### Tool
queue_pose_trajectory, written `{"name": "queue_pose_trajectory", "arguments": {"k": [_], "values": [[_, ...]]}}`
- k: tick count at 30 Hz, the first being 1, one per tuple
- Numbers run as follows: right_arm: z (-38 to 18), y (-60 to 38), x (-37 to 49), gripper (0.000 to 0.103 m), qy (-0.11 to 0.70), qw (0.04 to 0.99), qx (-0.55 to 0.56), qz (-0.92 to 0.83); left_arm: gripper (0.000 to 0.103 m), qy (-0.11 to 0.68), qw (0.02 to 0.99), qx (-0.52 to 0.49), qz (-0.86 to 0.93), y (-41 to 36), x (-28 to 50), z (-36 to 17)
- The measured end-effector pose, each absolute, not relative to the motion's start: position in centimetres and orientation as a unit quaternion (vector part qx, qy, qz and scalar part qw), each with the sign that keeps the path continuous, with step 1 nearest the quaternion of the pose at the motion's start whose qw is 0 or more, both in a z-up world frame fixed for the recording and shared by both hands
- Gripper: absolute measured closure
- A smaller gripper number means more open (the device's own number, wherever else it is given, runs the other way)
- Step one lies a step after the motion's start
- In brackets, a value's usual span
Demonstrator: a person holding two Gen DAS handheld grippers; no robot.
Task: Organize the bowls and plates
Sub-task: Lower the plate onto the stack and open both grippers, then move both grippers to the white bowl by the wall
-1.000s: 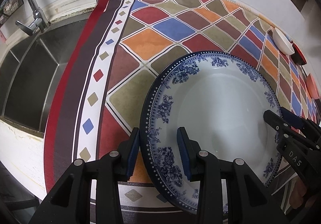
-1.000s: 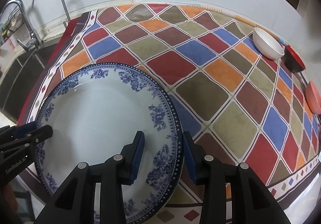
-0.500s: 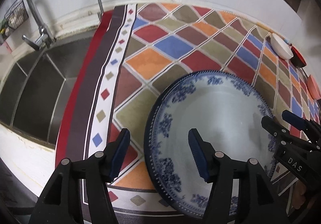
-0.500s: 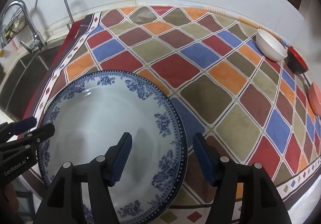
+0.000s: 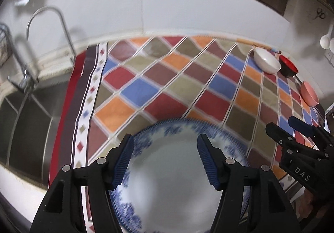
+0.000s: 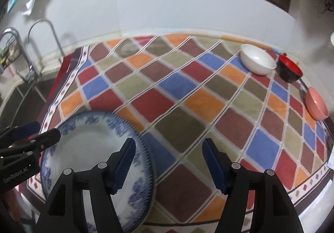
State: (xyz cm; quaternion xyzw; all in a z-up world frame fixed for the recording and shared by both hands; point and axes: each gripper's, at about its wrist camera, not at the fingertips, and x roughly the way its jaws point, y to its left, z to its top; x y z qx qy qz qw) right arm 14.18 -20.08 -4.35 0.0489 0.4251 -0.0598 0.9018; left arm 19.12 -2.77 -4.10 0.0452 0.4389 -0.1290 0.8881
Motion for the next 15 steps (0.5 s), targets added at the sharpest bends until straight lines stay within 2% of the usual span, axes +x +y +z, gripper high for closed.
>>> {"name": "queue_pose_trajectory", "arguments": {"k": [15], "values": [[-0.6, -29.0, 14.8, 0.036, 0.365, 0.919, 0.08, -0.122, 0.041, 0.387, 0.901, 0.076, -0.18, -12.0, 21.7, -0.4]]}}
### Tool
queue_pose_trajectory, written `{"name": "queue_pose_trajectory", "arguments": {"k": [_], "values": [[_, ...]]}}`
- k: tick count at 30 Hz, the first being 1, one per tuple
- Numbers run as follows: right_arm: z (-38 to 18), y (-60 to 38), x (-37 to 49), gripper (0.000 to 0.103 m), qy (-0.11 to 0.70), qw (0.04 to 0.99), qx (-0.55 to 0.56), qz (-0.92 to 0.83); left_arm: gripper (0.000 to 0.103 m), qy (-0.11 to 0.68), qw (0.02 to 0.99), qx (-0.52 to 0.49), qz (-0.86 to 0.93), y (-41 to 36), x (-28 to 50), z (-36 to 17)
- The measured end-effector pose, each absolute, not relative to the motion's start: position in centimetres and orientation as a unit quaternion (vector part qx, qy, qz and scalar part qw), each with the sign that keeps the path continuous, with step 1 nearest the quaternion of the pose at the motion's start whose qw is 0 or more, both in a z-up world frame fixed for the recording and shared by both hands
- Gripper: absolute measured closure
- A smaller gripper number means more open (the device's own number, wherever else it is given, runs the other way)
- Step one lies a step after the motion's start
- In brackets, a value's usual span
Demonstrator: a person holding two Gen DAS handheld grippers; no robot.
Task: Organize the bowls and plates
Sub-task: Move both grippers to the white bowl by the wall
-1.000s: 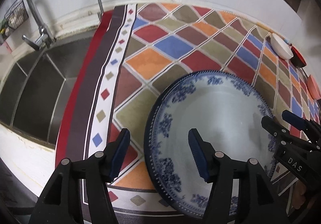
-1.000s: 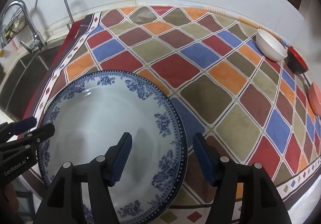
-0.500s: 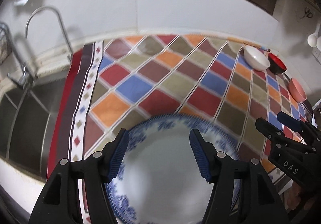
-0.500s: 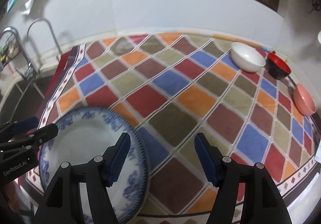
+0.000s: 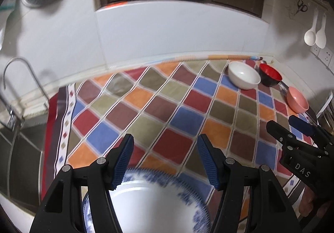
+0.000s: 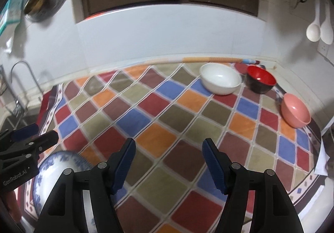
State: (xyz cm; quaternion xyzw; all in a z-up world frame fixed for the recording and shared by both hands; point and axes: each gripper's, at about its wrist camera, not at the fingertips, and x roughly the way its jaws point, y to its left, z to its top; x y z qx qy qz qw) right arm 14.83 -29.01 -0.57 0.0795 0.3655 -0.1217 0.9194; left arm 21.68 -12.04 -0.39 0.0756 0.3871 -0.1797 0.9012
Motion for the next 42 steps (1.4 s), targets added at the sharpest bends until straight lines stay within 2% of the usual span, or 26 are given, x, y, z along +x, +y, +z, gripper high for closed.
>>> {"name": "queue_pose_trajectory", "arguments": {"k": [26, 42], "values": [[2.0, -43.4, 18.2, 0.036, 0.316, 0.92, 0.107, -0.207, 0.041, 0.339, 0.902, 0.114, -0.244, -26.3, 27.9, 2.7], [-0.9, -50.1, 24.2, 0.036, 0.325, 0.901, 0.156, -0.241, 0.041, 0.356, 0.876, 0.157, -0.284, -34.5, 35.5, -0.5]]}}
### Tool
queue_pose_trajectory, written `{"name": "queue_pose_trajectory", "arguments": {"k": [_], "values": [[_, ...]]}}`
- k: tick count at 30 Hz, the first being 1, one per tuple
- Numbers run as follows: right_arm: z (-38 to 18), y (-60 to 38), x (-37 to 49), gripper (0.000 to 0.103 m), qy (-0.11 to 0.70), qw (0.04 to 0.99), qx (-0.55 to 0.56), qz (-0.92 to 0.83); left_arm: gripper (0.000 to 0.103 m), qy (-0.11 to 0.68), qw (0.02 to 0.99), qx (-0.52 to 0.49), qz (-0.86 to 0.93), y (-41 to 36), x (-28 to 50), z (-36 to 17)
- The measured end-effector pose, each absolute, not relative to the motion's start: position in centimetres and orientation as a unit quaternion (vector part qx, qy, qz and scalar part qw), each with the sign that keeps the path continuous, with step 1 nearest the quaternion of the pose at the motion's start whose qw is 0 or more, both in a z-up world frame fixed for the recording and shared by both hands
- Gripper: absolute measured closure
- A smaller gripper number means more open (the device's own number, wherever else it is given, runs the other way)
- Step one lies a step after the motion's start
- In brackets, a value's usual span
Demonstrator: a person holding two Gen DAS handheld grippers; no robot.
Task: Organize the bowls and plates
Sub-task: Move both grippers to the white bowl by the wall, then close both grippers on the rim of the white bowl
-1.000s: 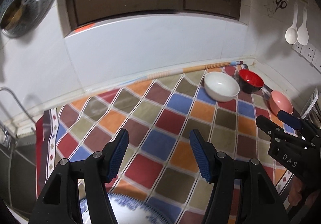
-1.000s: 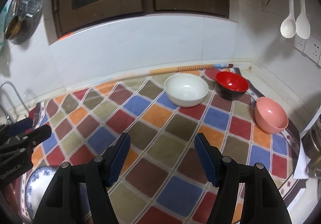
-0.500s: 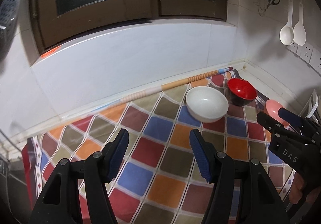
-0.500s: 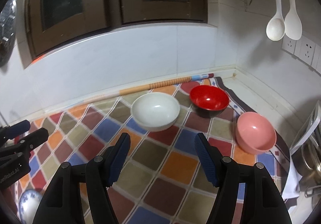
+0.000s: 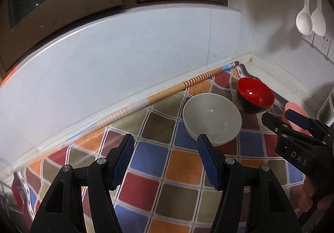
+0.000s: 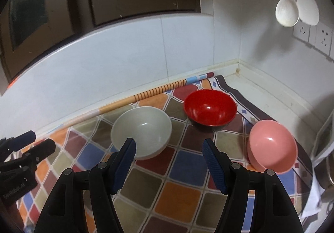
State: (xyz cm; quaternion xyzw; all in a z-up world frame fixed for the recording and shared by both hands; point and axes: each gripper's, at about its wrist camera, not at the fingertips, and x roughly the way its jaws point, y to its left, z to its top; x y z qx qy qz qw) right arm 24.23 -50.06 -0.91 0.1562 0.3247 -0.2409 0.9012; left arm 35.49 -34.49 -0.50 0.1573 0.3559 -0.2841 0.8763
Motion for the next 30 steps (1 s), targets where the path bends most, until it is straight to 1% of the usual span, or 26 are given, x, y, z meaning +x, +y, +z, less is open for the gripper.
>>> {"name": "queue_pose_trajectory", "arguments": {"k": [8, 13, 16, 17, 19, 21, 25, 28, 30], "values": [[-4.0, -52.6, 27.5, 0.036, 0.348, 0.887, 0.168, -0.251, 0.041, 0.362, 0.863, 0.194, -0.294, -38.6, 38.9, -3.4], [-5.7, -53.1, 29.1, 0.036, 0.364, 0.883, 0.165, -0.248, 0.045, 0.388, 0.849, 0.193, -0.301, -40.4, 40.9, -5.4], [-6.6, -53.2, 30.0, 0.037, 0.372, 0.88, 0.164, -0.245, 0.05, 0.414, 0.836, 0.184, -0.31, -41.4, 41.9, -6.6], [-6.8, -53.3, 30.3, 0.04, 0.374, 0.879, 0.165, -0.243, 0.052, 0.422, 0.833, 0.177, -0.311, -41.7, 42.2, -6.9], [-7.3, -53.4, 30.8, 0.043, 0.38, 0.877, 0.17, -0.239, 0.052, 0.432, 0.827, 0.172, -0.315, -42.2, 42.6, -7.4], [-7.6, -53.5, 31.2, 0.044, 0.383, 0.876, 0.171, -0.238, 0.056, 0.435, 0.826, 0.175, -0.312, -42.8, 42.9, -7.9], [-8.1, -53.7, 31.8, 0.052, 0.392, 0.873, 0.174, -0.234, 0.061, 0.446, 0.821, 0.176, -0.31, -43.6, 43.4, -8.7], [-8.4, -53.8, 32.1, 0.058, 0.398, 0.871, 0.174, -0.231, 0.068, 0.461, 0.812, 0.173, -0.314, -44.1, 43.9, -9.5], [-8.6, -53.9, 32.2, 0.061, 0.402, 0.869, 0.175, -0.229, 0.075, 0.468, 0.808, 0.173, -0.314, -44.3, 44.0, -9.9]]}}
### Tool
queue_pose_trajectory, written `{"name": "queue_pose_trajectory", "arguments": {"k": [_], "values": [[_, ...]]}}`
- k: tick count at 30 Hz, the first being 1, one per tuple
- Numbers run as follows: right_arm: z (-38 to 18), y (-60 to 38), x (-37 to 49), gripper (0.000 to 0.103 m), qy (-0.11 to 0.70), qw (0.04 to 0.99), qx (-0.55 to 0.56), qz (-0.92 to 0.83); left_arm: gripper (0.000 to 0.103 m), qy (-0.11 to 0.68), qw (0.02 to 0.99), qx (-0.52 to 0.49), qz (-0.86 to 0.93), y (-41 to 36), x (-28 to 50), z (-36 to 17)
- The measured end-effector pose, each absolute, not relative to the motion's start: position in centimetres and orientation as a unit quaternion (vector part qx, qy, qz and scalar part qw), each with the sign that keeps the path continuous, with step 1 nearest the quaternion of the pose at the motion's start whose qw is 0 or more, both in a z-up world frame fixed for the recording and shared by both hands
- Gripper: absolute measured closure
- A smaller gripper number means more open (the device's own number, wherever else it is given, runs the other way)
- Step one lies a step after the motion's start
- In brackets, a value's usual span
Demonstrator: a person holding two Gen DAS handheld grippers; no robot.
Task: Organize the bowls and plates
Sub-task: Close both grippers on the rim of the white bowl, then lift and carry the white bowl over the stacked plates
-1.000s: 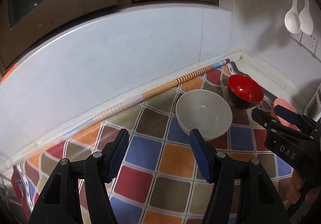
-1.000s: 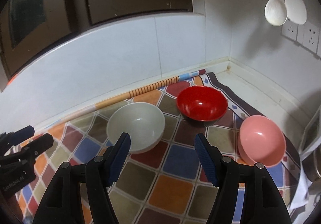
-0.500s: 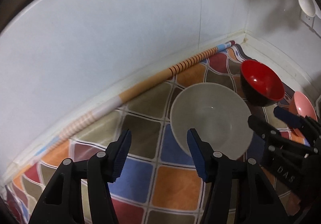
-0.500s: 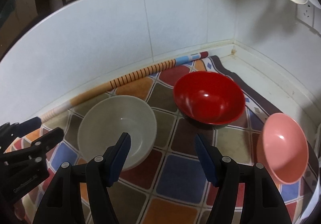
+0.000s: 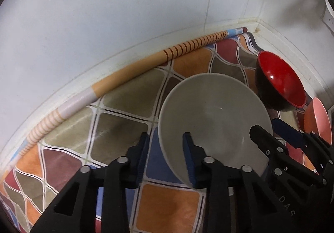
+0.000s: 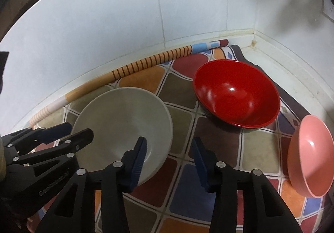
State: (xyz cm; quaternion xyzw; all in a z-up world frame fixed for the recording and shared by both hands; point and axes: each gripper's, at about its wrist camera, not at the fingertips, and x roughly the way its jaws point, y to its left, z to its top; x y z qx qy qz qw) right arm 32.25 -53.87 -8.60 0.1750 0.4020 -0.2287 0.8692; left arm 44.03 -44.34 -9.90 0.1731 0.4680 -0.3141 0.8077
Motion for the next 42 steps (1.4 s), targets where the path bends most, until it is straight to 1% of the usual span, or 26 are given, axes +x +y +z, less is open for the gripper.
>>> {"name": "queue_pose_trajectory", "arguments": {"k": [1, 3, 6, 7, 8, 18, 32, 42], "values": [[-8.7, -53.9, 32.3, 0.062, 0.403, 0.869, 0.176, -0.228, 0.077, 0.47, 0.806, 0.174, -0.314, -44.5, 44.1, -10.0], [-8.8, -53.8, 32.3, 0.067, 0.408, 0.867, 0.177, -0.225, 0.085, 0.472, 0.805, 0.178, -0.312, -44.8, 44.2, -10.4], [-9.1, -53.8, 32.6, 0.077, 0.416, 0.864, 0.181, -0.217, 0.088, 0.473, 0.804, 0.182, -0.312, -45.1, 44.1, -10.5], [-9.2, -53.7, 32.6, 0.082, 0.418, 0.864, 0.184, -0.213, 0.088, 0.471, 0.805, 0.184, -0.31, -45.2, 44.0, -10.5], [-9.3, -53.7, 32.6, 0.082, 0.418, 0.864, 0.187, -0.21, 0.088, 0.47, 0.806, 0.186, -0.309, -45.4, 44.0, -10.6], [-8.1, -52.8, 31.9, 0.084, 0.411, 0.869, 0.177, -0.209, 0.088, 0.461, 0.815, 0.169, -0.307, -43.2, 42.3, -8.3], [-3.9, -48.6, 27.5, 0.084, 0.387, 0.892, 0.157, -0.171, 0.088, 0.436, 0.841, 0.139, -0.288, -37.4, 35.9, -2.9], [-2.7, -44.4, 23.1, 0.084, 0.394, 0.901, 0.129, -0.132, 0.087, 0.451, 0.844, 0.104, -0.27, -31.2, 31.3, -2.1]]}}
